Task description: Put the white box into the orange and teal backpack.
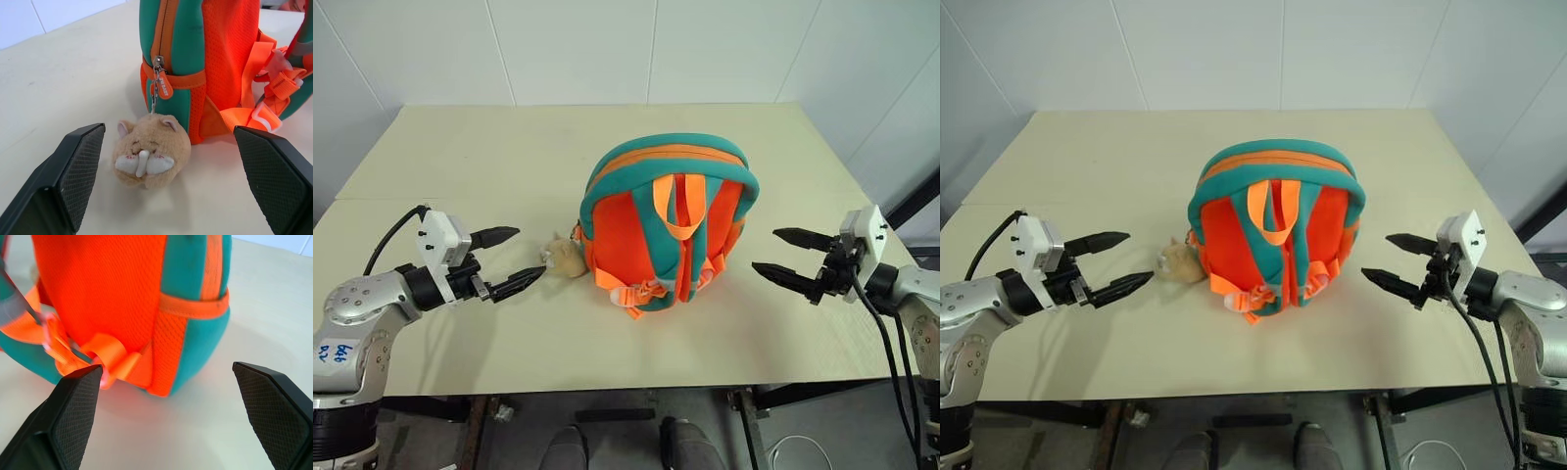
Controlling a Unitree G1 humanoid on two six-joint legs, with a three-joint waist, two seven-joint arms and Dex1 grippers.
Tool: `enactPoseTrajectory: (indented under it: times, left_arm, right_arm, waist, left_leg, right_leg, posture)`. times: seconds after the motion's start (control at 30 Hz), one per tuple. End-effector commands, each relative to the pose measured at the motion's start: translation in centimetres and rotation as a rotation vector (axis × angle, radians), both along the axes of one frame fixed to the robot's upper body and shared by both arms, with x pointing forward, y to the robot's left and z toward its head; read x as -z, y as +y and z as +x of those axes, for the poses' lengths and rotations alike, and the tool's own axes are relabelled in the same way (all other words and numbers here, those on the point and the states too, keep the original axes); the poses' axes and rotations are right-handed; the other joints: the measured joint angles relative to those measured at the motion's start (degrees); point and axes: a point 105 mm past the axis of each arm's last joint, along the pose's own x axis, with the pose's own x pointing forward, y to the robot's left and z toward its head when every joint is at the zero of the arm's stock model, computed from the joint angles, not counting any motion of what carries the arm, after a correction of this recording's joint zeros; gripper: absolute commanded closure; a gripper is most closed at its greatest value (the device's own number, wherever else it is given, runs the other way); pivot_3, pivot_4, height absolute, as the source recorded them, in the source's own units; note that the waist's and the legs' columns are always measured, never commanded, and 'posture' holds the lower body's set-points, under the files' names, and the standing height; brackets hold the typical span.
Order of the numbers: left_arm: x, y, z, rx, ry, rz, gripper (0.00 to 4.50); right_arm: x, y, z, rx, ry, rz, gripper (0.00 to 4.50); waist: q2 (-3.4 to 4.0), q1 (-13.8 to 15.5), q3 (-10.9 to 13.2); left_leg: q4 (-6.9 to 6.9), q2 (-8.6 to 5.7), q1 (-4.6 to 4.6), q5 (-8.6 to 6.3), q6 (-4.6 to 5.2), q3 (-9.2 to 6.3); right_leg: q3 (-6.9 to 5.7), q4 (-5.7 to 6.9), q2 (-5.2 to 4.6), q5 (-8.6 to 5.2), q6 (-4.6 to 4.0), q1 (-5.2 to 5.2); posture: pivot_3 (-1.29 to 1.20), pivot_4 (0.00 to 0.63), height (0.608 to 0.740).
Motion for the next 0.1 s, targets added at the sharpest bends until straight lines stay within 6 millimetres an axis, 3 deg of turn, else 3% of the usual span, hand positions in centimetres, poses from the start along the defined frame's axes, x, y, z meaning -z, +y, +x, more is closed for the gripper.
enactPoseTrajectory:
  times: [0.03,0.1]
  left_arm:
    - [-0.22,0.05,-0.68,0.008,-0.010,-0.007,0.00]
    - [-0.36,0.38,-0.70,0.001,-0.010,-0.009,0.00]
  right_arm:
    - [-0.73,-0.19,-0.22,0.006,-0.057,-0.008,0.02]
    - [-0.90,0.09,-0.19,-0.001,-0.065,-0.006,0.02]
  waist:
    - [-0.01,-0.09,0.01]
    - [0.00,-0.09,0.00]
  left_leg:
    - [0.01,0.00,0.00,-0.02,0.00,0.03]
    - [0.01,0.00,-0.02,-0.03,0.00,0.06]
  right_leg:
    - [0.03,0.00,0.00,0.00,0.01,-0.01]
    - [0.05,0.00,0.00,0.02,0.03,-0.05]
  posture:
    - [0.00,0.150,0.740]
    - [0.00,0.150,0.740]
